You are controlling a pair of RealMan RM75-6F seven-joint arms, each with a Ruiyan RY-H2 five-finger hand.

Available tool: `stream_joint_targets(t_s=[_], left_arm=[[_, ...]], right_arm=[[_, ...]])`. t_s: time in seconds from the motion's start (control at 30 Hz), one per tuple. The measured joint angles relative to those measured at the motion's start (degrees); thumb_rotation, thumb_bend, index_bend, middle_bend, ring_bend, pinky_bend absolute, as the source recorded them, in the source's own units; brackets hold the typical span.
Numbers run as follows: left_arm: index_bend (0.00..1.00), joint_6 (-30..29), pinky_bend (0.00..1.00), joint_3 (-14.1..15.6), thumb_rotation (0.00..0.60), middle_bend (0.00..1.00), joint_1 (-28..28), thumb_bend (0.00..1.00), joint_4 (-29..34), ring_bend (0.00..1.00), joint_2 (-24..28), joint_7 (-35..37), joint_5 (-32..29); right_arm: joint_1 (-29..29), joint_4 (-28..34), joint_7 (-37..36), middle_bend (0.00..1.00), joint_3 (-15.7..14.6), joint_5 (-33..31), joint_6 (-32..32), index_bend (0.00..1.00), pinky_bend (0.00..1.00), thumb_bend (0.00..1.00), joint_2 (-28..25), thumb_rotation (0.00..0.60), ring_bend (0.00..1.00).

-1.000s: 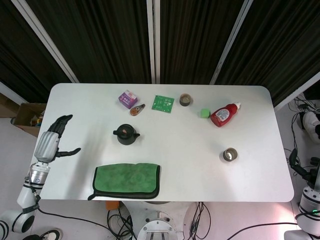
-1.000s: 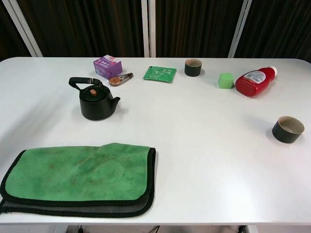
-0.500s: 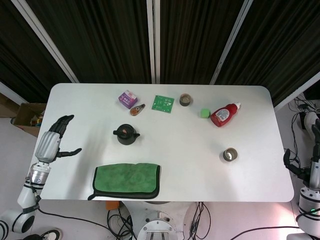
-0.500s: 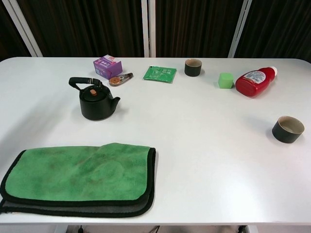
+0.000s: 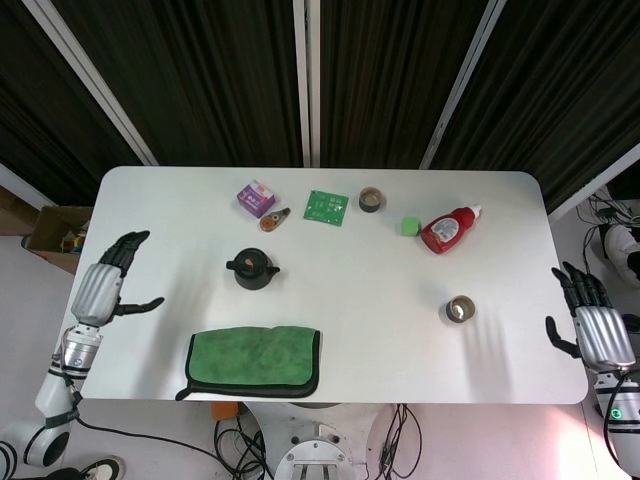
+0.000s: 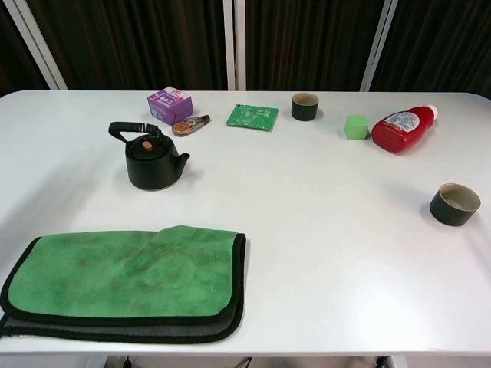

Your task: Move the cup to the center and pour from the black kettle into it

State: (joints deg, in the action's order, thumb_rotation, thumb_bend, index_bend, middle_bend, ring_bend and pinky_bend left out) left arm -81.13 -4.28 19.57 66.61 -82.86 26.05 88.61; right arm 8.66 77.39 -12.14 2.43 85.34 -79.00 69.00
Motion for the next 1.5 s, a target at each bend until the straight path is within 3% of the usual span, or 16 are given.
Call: stream_joint_targets(t_s=[0.1, 0.3, 0.5, 0.63, 1.0, 1.5], left_arm=[[0.03, -0.2, 0.17, 0.1, 0.6, 0.09, -0.2, 0.0, -0.1, 0.08, -0.2, 0.1, 0.0], [0.03, -0.3, 0.17, 0.4, 0.6, 0.09, -0.4, 0.0, -0.4, 0.08, -0.4, -0.2, 0.2], [0.03, -0.4, 0.17, 0.4, 0.6, 0.09, -0.5, 0.0, -0.6, 0.08, -0.4, -0.1, 0.1], [0.03, -0.1, 0.17, 0.3, 0.6, 0.09, -0.5, 0.0, -0.9, 0.08, -0.5, 0.2, -0.2], [0.03, 0.2, 0.17, 0.2, 0.6, 0.09, -0.3, 0.0, -1.6, 0.08, -0.7, 1.0, -0.3], [0.03, 0.2, 0.17, 0.3, 0.6, 0.09, -0.4, 0.0, -2.5, 0.08, -0.5, 1.9, -0.3]], right_arm=[[1.1, -1.3, 4.7, 0.0, -0.7, -0.1, 2.2, 0.0, 0.0, 0.45, 1.1, 0.6, 0.0], [3.6, -4.8, 8.8, 0.0, -1.7, -0.1, 8.1, 0.0, 0.0, 0.33, 5.2, 0.6, 0.0], [6.8, -4.6, 10.0, 0.0, -1.7, -1.5, 14.2, 0.0, 0.0, 0.29, 7.3, 0.6, 0.0], [8.4, -3.7, 12.2, 0.06, -1.1, -2.9, 16.8, 0.0, 0.0, 0.24, 7.9, 0.6, 0.0], [14.0, 0.2, 26.0, 0.09, 0.9, -11.2, 26.0, 0.0, 0.0, 0.24, 9.0, 0.6, 0.0], [16.8, -1.6, 29.4, 0.15, 1.0, -13.6, 27.3, 0.19, 0.0, 0.28, 14.1, 0.6, 0.0]])
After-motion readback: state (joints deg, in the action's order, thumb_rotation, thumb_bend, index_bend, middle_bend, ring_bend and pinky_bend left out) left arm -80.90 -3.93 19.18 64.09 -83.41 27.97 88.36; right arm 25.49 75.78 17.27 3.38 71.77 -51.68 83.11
